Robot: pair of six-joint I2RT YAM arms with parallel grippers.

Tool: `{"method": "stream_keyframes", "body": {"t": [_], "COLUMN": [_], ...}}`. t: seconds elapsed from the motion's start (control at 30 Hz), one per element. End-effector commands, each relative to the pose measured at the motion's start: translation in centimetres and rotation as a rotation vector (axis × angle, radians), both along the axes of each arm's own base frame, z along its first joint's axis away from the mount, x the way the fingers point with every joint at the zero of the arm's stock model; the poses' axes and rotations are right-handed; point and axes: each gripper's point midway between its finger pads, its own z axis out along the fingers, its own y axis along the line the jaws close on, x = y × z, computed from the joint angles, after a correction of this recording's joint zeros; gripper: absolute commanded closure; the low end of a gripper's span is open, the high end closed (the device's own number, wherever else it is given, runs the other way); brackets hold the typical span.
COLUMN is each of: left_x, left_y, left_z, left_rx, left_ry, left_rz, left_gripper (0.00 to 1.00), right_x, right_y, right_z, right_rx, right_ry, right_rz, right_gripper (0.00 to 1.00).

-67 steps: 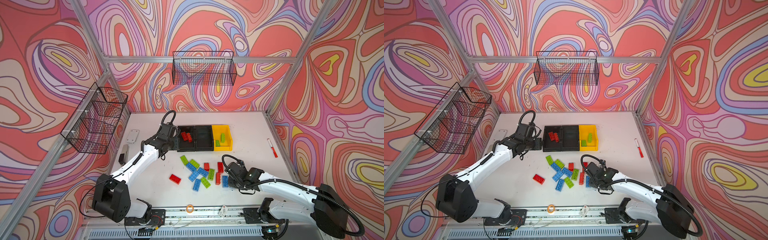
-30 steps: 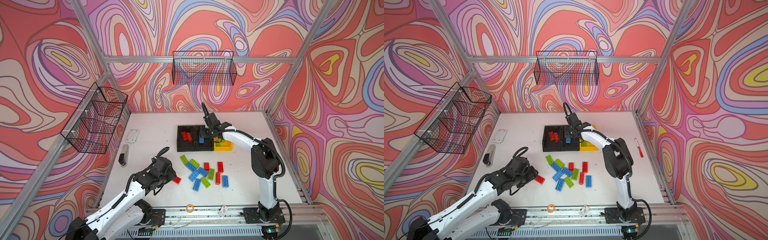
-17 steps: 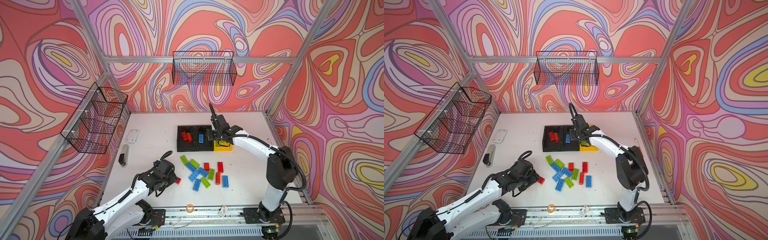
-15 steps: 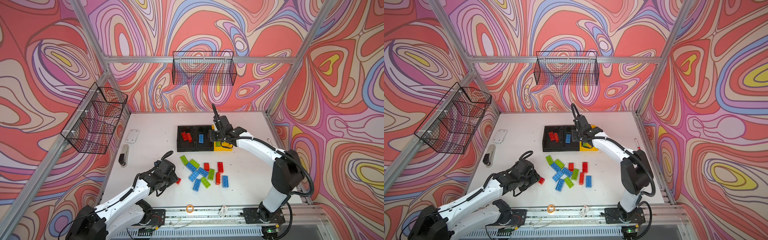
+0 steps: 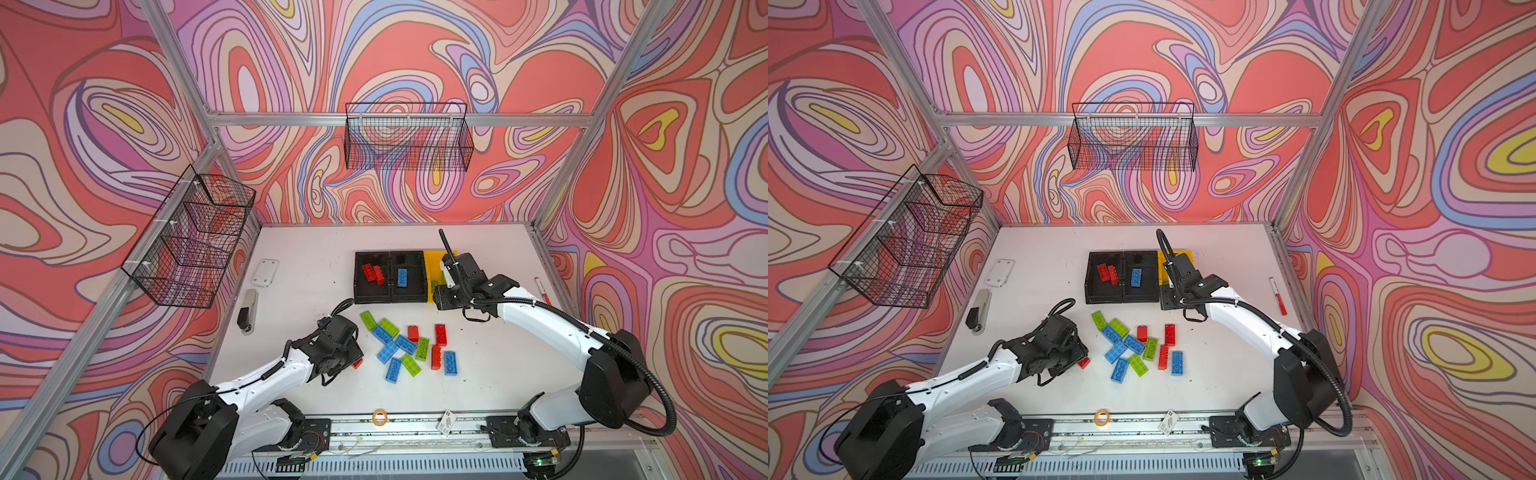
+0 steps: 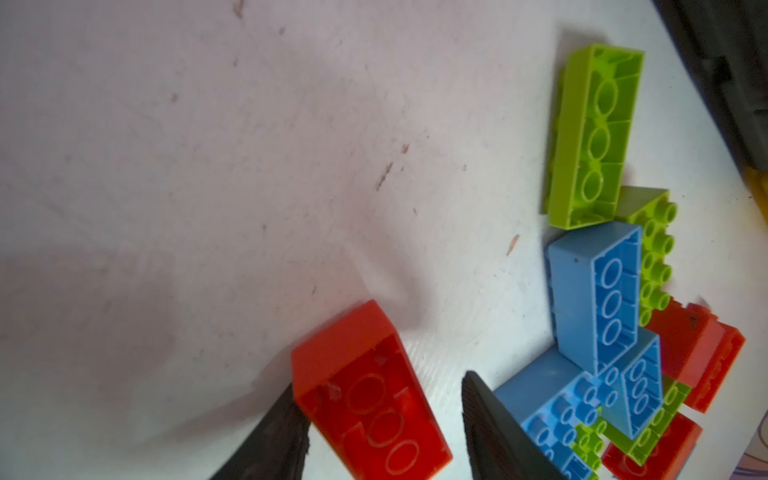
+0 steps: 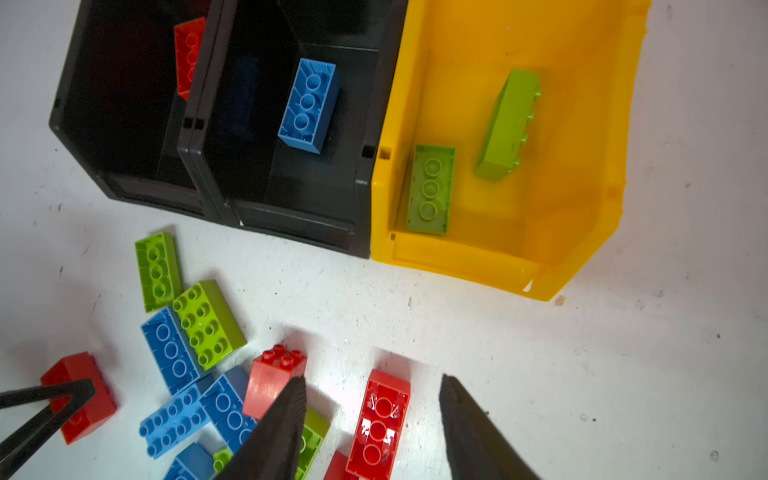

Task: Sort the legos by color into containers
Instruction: 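Grasp the red brick with the left gripper and carry it to the black bin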

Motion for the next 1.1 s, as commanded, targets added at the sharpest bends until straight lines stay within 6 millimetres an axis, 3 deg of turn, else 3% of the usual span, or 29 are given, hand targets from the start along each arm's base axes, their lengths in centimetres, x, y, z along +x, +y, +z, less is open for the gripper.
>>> {"method": "stream_keyframes", "body": {"t": [0.0,0.13,0.33,0.47,0.63,0.8,0.93,1.07], "left_x": [-0.6,-0.4,-0.1,1.6,4.0,8.0,11.9,16.2], "left_y": [-0.1,0.1,0.4,-0.3,0.2,0.5,0.0,-1.5], "left_z": [-0.9,-0.4,0.3,2.5,6.6,11.8,13.7,14.0], "left_rx": [0.018,0.038,0.072,0.090,0.215,0.247,0.273,0.267], "left_ry": [0.041,0.025,0.005,-0.054,-0.137,-0.260,-0.294,-0.307], "left_rz": [-0.017,-0.034,-0.066,-0.101,-0.204,-0.267,-0.322,-0.374], "left_gripper": [0.50,0.62,0.70,0.72,0.73,0.73,0.72,0.72], "right_x": [-1.6,-3.3,-6.3,-8.4,-10.7,-12.0,-12.5,-12.7], "right_y": [-0.1,0.4,2.8,5.4,7.5,9.1,9.2,9.6], "right_z": [-0.5,-1.7,-1.9,-1.5,-2.6,-4.2,-5.6,-6.5], "right_rx": [-0.004,-0.047,-0.066,-0.064,-0.091,-0.106,-0.160,-0.211], "right_ry": [0.033,0.073,0.089,0.063,0.085,0.090,0.110,0.105], "right_rz": [0.037,0.086,0.212,0.327,0.424,0.474,0.478,0.484], "right_gripper": [0.45,0.46,0.46,0.44,0.43,0.41,0.41,0.40]}}
